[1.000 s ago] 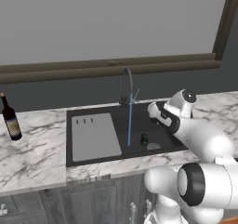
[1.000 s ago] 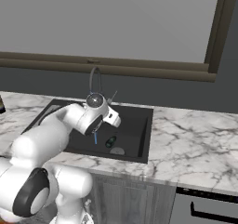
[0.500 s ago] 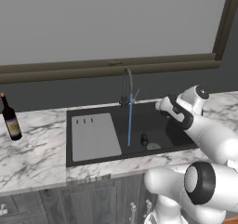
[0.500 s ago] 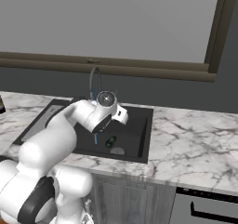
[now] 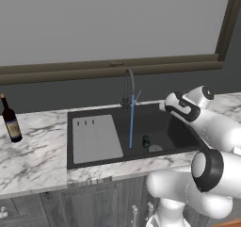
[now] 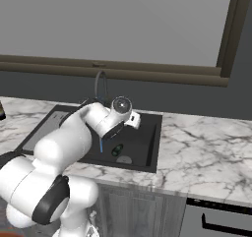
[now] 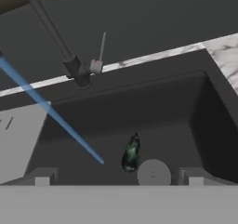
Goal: Turn on the sink faucet. Then move the eggplant from the counter to the sink. Turn off the sink. Move the vegetable from the sink to the pot next to the stove. Finally move the pot to the rear left burner.
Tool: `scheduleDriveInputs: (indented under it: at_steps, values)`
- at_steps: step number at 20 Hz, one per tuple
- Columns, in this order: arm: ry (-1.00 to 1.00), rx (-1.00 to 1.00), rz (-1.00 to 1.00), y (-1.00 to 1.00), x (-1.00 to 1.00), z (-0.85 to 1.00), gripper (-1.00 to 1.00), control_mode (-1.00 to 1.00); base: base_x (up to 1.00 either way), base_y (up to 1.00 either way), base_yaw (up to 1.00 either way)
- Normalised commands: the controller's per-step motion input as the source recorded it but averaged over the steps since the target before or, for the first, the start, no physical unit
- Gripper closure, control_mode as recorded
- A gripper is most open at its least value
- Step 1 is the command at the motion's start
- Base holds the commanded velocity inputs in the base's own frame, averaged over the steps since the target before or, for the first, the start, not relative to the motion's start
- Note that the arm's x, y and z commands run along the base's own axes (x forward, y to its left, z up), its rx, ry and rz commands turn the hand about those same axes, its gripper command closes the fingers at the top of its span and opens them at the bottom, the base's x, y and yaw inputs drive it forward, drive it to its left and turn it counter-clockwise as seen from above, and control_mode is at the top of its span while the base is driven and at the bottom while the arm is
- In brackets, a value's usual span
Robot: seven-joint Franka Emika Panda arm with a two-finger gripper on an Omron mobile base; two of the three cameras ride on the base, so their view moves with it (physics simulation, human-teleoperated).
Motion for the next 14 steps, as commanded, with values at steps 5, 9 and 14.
scheduleDriveInputs:
  at_steps: [5, 9, 14]
  values:
    - [-0.08, 0.0, 0.17, -0.05, 0.43, -0.03, -1.0, -1.0, 0.0, 0.0, 0.0]
    - [-0.07, 0.01, 0.22, -0.12, 0.48, -0.01, -1.0, -1.0, 0.0, 0.0, 0.0]
    - [-0.09, 0.01, 0.2, -0.16, 0.61, -0.01, -1.0, -1.0, 0.0, 0.0, 0.0]
